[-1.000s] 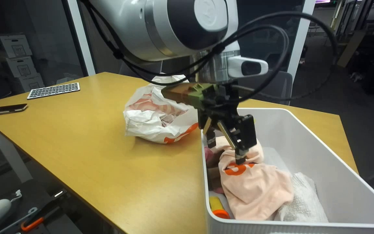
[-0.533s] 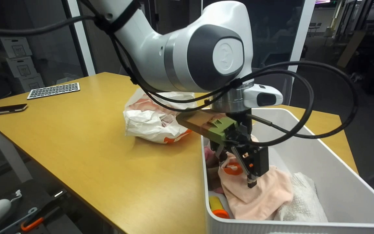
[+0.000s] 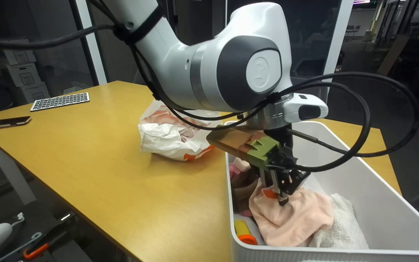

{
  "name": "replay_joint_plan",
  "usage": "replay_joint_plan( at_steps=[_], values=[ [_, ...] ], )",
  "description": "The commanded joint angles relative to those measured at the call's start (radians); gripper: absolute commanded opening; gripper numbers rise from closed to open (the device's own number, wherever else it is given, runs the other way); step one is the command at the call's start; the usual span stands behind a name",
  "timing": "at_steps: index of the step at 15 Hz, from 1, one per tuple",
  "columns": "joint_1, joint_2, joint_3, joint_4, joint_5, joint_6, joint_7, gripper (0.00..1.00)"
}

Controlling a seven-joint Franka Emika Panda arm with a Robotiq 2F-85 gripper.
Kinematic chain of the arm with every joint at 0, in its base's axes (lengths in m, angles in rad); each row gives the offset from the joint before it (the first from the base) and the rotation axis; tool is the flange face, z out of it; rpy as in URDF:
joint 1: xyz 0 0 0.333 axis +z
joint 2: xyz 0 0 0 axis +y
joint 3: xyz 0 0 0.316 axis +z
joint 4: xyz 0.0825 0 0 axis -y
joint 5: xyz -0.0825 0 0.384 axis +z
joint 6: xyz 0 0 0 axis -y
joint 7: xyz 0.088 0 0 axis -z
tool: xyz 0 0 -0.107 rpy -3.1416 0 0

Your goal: Lift the pink laundry then fold it and put it in the plastic bag

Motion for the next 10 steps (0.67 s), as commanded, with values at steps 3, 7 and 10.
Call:
replay_joint_plan(
  at_steps=[3,7,10],
  values=[
    [0.007,-0.061,-0.026,-0.022,0.002,0.016,-0.024,0.0],
    [0.049,-0.246,-0.032,-0.075,-0.176,0.061,0.043,0.0],
    [0.035,-0.379,0.022,-0.095,-0.298,0.078,0.105,0.0]
  ],
)
